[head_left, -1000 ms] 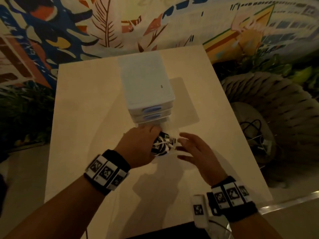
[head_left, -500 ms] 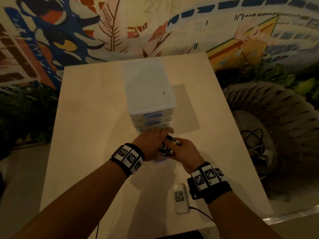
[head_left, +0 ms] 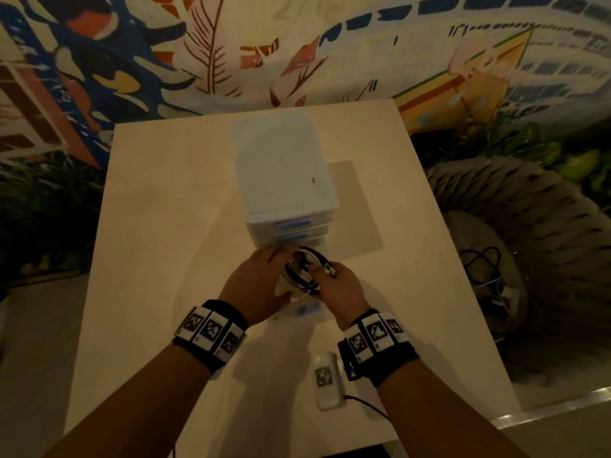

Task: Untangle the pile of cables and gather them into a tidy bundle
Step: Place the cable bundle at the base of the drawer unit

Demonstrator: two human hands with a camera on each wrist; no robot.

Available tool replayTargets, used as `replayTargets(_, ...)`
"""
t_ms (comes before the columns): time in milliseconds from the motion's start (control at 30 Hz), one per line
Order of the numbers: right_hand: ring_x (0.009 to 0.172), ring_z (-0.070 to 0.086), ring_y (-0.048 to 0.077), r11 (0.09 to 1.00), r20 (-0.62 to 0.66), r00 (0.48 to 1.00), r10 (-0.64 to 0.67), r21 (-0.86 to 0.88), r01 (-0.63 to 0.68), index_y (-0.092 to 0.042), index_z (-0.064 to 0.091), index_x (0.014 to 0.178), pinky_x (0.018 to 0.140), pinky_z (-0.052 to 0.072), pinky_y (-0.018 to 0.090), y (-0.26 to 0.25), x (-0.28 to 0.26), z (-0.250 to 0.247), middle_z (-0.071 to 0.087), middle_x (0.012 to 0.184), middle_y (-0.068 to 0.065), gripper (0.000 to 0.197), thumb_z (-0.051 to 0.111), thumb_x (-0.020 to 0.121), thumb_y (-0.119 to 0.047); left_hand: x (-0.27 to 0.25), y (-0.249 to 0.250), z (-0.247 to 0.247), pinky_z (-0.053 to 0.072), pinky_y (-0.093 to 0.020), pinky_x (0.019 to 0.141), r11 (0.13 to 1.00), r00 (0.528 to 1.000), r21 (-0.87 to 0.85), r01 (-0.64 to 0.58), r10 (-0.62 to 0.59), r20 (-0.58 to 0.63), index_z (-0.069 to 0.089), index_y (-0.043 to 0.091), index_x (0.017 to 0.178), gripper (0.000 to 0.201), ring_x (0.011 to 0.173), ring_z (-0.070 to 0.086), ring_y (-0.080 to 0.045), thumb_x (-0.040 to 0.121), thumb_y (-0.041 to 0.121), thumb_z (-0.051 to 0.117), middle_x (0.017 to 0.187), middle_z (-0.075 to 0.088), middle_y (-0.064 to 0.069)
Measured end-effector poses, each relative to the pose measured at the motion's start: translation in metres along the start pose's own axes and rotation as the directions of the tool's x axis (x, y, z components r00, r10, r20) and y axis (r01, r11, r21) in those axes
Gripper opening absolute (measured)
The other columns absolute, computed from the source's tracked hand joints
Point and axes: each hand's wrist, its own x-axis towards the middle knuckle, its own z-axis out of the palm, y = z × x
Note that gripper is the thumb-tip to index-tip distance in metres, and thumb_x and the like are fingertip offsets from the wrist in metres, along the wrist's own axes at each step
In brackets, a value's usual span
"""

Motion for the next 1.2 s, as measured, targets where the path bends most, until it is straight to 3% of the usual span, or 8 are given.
replayTargets(300, 0.133, 0.051, 0.027, 0.950, 0.055, 0.982, -0.179, -0.249, 0.187, -0.019, 0.018, 0.159, 0.103, 0.046, 0.036, 0.002, -0.010, 0.022, 0.049, 0.149, 0.006, 0.059, 0.043, 0.107, -0.032, -0.009, 0.002, 0.003, 0.040, -0.037, 0.113, 0.995, 0.998, 0.095, -0.009, 0.003, 0.069, 0.011, 0.019, 0.162, 0.068, 0.146, 0.036, -0.028, 0.106, 0.038, 0.043, 0.165, 0.027, -0.008)
replayTargets(433, 0.155, 0.013, 0.028, 0.761, 0.136, 0.984, -0.113, -0.625, 0.174, -0.012, -0.001, 0.161, 0.124, 0.021, 0.044, 0.010, -0.010, 0.023, 0.006, 0.169, 0.011, 0.073, 0.038, 0.106, -0.039, -0.005, 0.003, 0.006, 0.026, -0.039, 0.122, 0.980, 0.988, 0.183, -0.080, 0.053, 0.146, 0.009, 0.018, 0.162, 0.065, 0.155, 0.016, -0.024, 0.107, 0.040, 0.037, 0.170, 0.003, -0.007)
replayTargets(633, 0.150, 0.028, 0.029, 0.609, 0.174, 0.964, -0.200, -0.749, 0.261, -0.007, 0.004, 0.160, 0.116, 0.034, 0.039, -0.006, -0.005, 0.014, 0.011, 0.168, 0.013, 0.070, 0.041, 0.106, -0.031, 0.005, 0.005, 0.016, 0.030, -0.050, 0.117, 0.952, 0.976, 0.297, -0.078, 0.012, 0.218, 0.001, 0.021, 0.162, 0.069, 0.156, 0.010, -0.023, 0.106, 0.040, 0.036, 0.170, -0.002, -0.003)
replayTargets(733, 0.155, 0.012, 0.031, 0.460, 0.271, 0.876, -0.399, -0.768, 0.446, -0.007, 0.003, 0.161, 0.125, 0.019, 0.039, -0.003, -0.004, 0.016, 0.004, 0.169, 0.013, 0.067, 0.038, 0.106, -0.022, 0.010, 0.011, 0.018, 0.038, -0.051, 0.111, 0.943, 0.979, 0.320, -0.092, 0.027, 0.202, 0.009, 0.021, 0.162, 0.065, 0.155, 0.015, -0.026, 0.105, 0.038, 0.036, 0.170, 0.005, -0.005)
replayTargets(933, 0.156, -0.005, 0.028, 0.308, 0.443, 0.838, -0.318, -0.788, 0.533, -0.009, -0.009, 0.160, 0.127, 0.007, 0.042, 0.020, 0.004, 0.014, -0.007, 0.169, 0.010, 0.068, 0.030, 0.107, -0.029, -0.001, 0.013, -0.003, 0.027, -0.044, 0.121, 0.967, 0.961, 0.242, -0.082, 0.013, 0.275, 0.009, 0.017, 0.162, 0.064, 0.156, 0.011, -0.022, 0.106, 0.032, 0.037, 0.170, 0.005, -0.003)
replayTargets(1000, 0.156, -0.007, 0.029, 0.275, 0.437, 0.847, -0.304, -0.811, 0.517, -0.009, -0.011, 0.159, 0.127, 0.006, 0.042, 0.024, 0.007, 0.011, -0.010, 0.169, 0.011, 0.067, 0.027, 0.107, -0.027, -0.013, 0.010, -0.022, 0.041, -0.039, 0.112, 0.985, 0.986, 0.135, -0.110, 0.091, 0.141, 0.033, 0.022, 0.157, 0.055, 0.144, 0.042, -0.021, 0.104, 0.034, 0.036, 0.162, 0.035, -0.001)
replayTargets(1067, 0.156, -0.008, 0.030, 0.282, 0.441, 0.845, -0.302, -0.805, 0.521, -0.009, -0.013, 0.159, 0.127, 0.004, 0.041, 0.024, 0.007, 0.011, -0.012, 0.168, 0.012, 0.069, 0.029, 0.106, -0.025, -0.029, 0.013, -0.046, 0.060, -0.033, 0.080, 0.973, 0.957, 0.058, -0.225, 0.231, -0.173, 0.069, 0.029, 0.128, 0.042, 0.100, 0.072, -0.017, 0.094, 0.037, 0.045, 0.118, 0.074, 0.006)
replayTargets(1200, 0.155, -0.010, 0.032, 0.297, 0.449, 0.851, -0.275, -0.802, 0.519, -0.008, -0.015, 0.158, 0.127, 0.003, 0.042, 0.021, 0.008, 0.012, -0.014, 0.168, 0.012, 0.076, 0.036, 0.103, -0.024, -0.036, 0.014, -0.087, 0.047, -0.019, 0.064, 0.972, 0.786, -0.044, -0.231, 0.160, -0.597, 0.076, 0.026, 0.104, 0.026, 0.073, 0.063, -0.009, 0.092, 0.028, 0.053, 0.093, 0.072, 0.010)
